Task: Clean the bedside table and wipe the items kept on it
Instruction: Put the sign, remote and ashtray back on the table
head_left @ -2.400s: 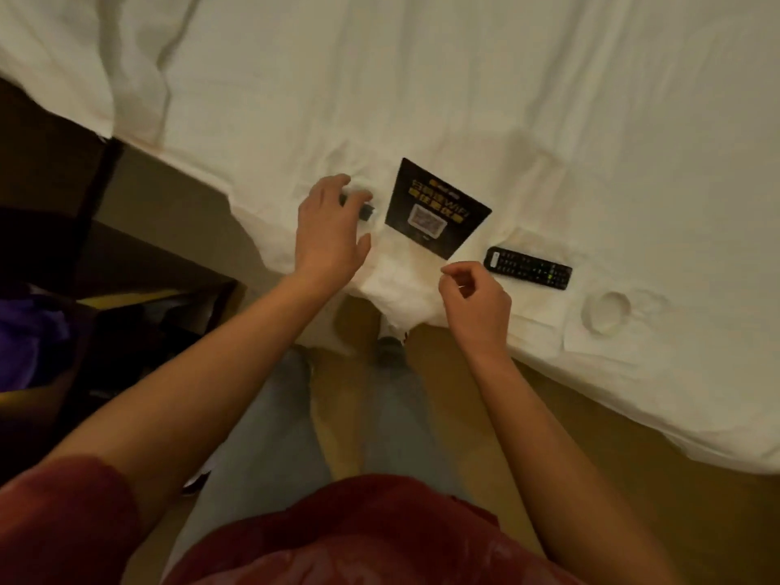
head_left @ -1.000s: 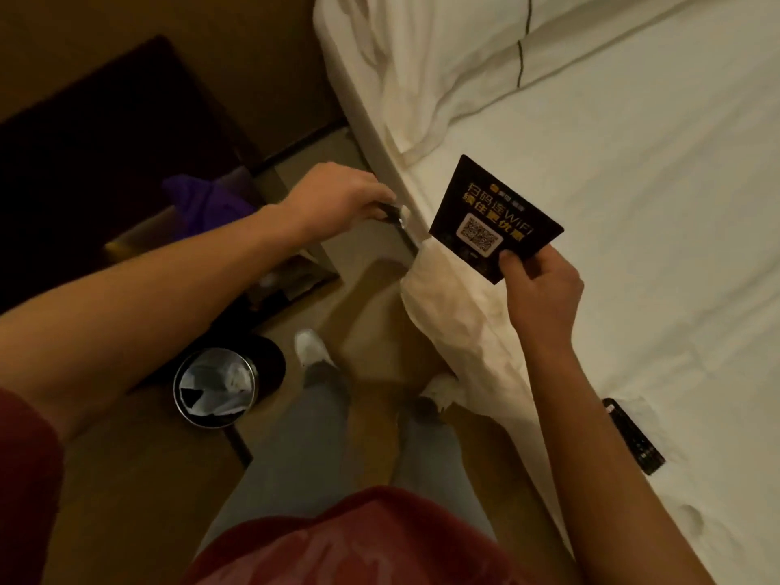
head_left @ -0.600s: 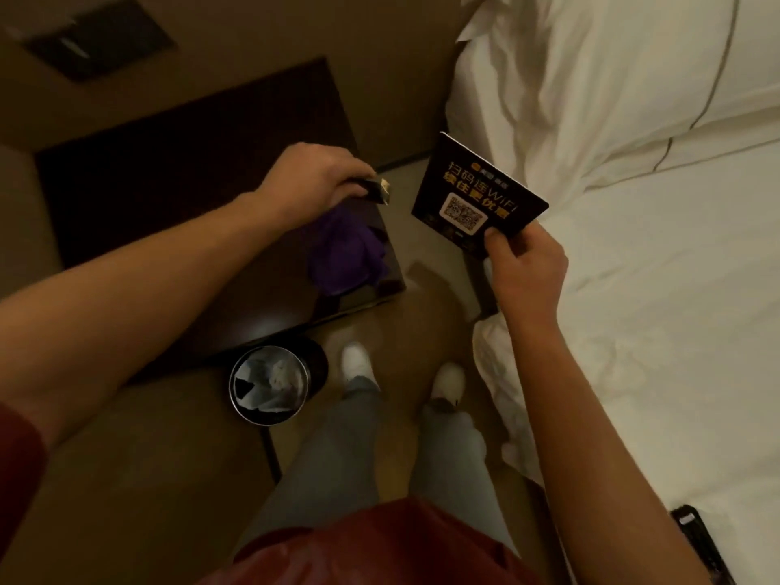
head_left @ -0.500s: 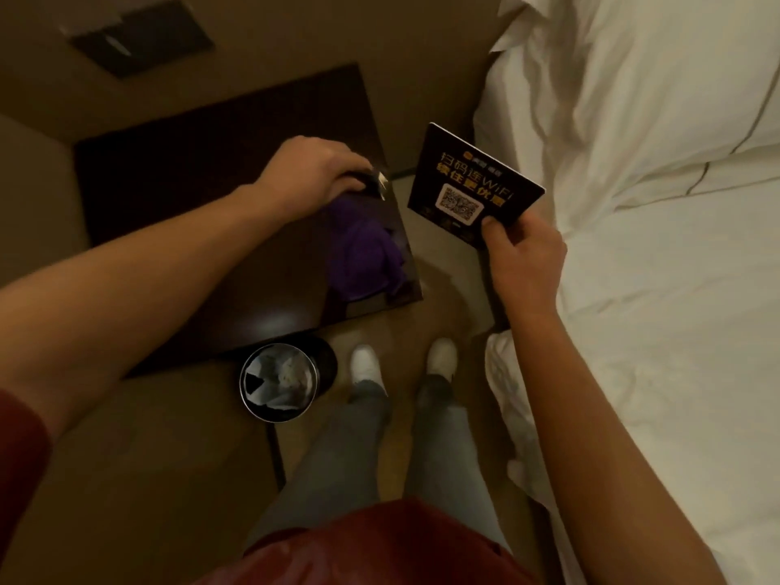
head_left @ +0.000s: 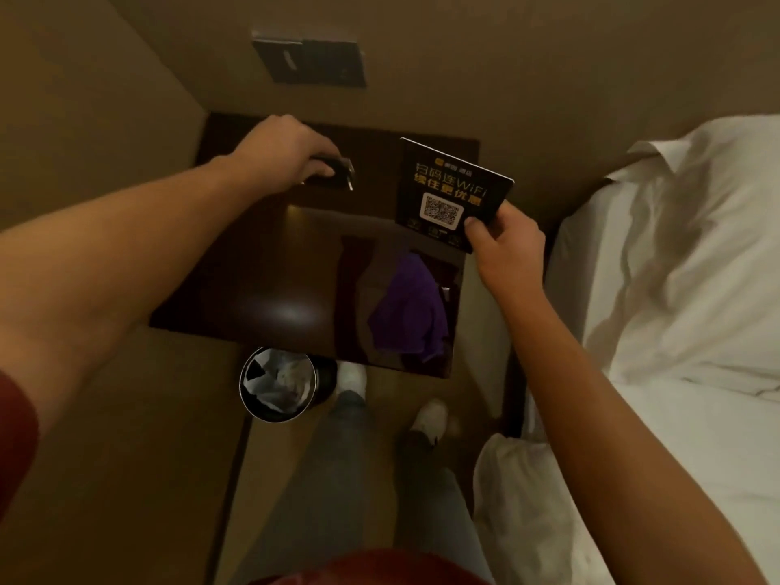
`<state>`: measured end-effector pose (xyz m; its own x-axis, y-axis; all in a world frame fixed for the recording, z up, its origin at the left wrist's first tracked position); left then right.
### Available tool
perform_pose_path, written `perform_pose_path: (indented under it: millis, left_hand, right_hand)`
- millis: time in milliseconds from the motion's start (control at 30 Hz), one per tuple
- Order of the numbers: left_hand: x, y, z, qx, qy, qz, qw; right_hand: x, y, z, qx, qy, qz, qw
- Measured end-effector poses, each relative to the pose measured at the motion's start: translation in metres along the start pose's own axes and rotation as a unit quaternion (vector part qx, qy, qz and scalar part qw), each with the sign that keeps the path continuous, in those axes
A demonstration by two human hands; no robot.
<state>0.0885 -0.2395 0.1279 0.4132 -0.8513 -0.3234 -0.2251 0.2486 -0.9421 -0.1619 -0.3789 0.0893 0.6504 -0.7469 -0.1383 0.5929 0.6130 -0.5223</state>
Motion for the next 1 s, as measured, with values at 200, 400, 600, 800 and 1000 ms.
perform_pose_path:
  millis: [200,400,600,800,1000]
  left_hand:
    - [0.01,-0.011,0.072,0.011,-0.04,-0.018,0.999]
    - [0.027,0.002,0.139,0.008,-0.06,-0.024,0.998]
    - [0.051,0.025,0.191,0.003,-0.059,-0.015,0.998]
    - [0.084,0.034,0.25,0.013,-0.049,0.007,0.999]
    - [0.115,0.048,0.283,0.039,-0.03,0.016,0.999]
  right_hand:
    - [0.06,0.046,0.043,-0.008,-0.034,0.041,0.999]
    - [0.121,0.112,0.072,-0.021,-0.049,0.069,0.996]
    - [0.158,0.172,0.086,-0.051,-0.046,0.093,0.993]
    - [0.194,0.225,0.097,-0.019,-0.017,0.109,0.994]
    - [0.219,0.254,0.09,-0.025,-0.004,0.103,0.994]
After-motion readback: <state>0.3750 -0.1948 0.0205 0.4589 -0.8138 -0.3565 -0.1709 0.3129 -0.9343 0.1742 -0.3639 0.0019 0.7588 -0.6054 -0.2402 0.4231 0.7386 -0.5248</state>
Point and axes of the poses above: each hand's wrist, its own x-axis towards the middle knuckle, its own y-axis out of the palm, z = x × y, the point moved 10 cm from there along x, towards the middle knuckle, and after that the axes turned 1 degree about -x, right-handed, at the moved point
